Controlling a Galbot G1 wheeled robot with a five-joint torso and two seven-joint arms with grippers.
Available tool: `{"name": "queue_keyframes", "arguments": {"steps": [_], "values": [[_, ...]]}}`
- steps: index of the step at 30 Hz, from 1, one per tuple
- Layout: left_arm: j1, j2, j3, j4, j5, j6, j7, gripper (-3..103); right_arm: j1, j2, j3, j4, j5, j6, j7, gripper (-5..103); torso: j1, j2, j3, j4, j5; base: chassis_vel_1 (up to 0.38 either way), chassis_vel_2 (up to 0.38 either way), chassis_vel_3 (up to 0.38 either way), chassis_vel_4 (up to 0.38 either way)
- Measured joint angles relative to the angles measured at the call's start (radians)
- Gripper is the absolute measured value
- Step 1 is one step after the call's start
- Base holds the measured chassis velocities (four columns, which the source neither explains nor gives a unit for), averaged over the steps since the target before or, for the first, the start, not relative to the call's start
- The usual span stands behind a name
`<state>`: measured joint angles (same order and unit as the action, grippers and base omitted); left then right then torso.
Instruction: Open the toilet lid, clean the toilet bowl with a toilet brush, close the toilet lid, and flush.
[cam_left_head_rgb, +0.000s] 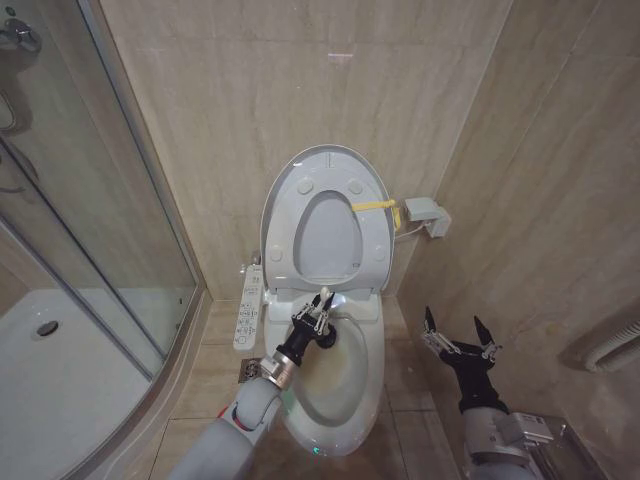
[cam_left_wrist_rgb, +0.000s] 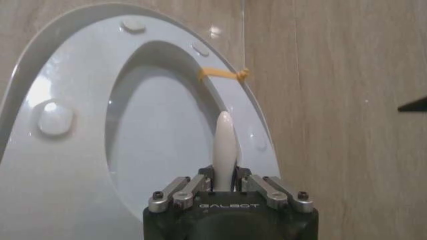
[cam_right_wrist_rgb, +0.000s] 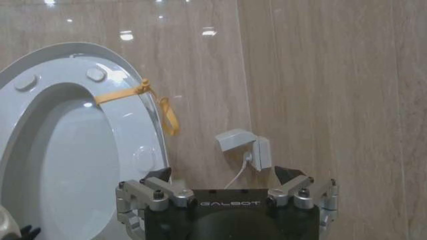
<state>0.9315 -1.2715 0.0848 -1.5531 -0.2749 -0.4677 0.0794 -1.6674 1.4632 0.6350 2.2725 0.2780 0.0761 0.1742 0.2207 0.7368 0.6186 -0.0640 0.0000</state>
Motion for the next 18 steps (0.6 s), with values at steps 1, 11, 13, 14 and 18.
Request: {"name": "queue_keyframes", "arguments": {"steps": [1, 11, 13, 14, 18], "values": [[0.006, 0.003, 0.000, -0.016, -0.005, 0.007, -0.003, 20, 0.000, 0.000, 0.000, 0.000, 0.000, 0.000, 0.000, 100, 0.000, 0.000, 0.000, 0.0001, -0.0001, 0.000, 0.000, 0.000, 0.000], [0.062, 0.006, -0.027, -0.082, -0.009, 0.034, -0.018, 20, 0.000, 0.000, 0.000, 0.000, 0.000, 0.000, 0.000, 100, 0.000, 0.000, 0.000, 0.0000, 0.0000, 0.000, 0.000, 0.000, 0.000], [0.073, 0.004, -0.037, -0.088, -0.005, 0.036, -0.023, 20, 0.000, 0.000, 0.000, 0.000, 0.000, 0.000, 0.000, 100, 0.000, 0.000, 0.000, 0.0000, 0.0000, 0.000, 0.000, 0.000, 0.000], [0.089, 0.001, -0.052, -0.096, 0.001, 0.041, -0.031, 20, 0.000, 0.000, 0.000, 0.000, 0.000, 0.000, 0.000, 100, 0.000, 0.000, 0.000, 0.0000, 0.0000, 0.000, 0.000, 0.000, 0.000], [0.126, -0.005, -0.095, -0.112, 0.008, 0.050, -0.052, 20, 0.000, 0.000, 0.000, 0.000, 0.000, 0.000, 0.000, 100, 0.000, 0.000, 0.000, 0.0000, 0.0000, 0.000, 0.000, 0.000, 0.000]]}}
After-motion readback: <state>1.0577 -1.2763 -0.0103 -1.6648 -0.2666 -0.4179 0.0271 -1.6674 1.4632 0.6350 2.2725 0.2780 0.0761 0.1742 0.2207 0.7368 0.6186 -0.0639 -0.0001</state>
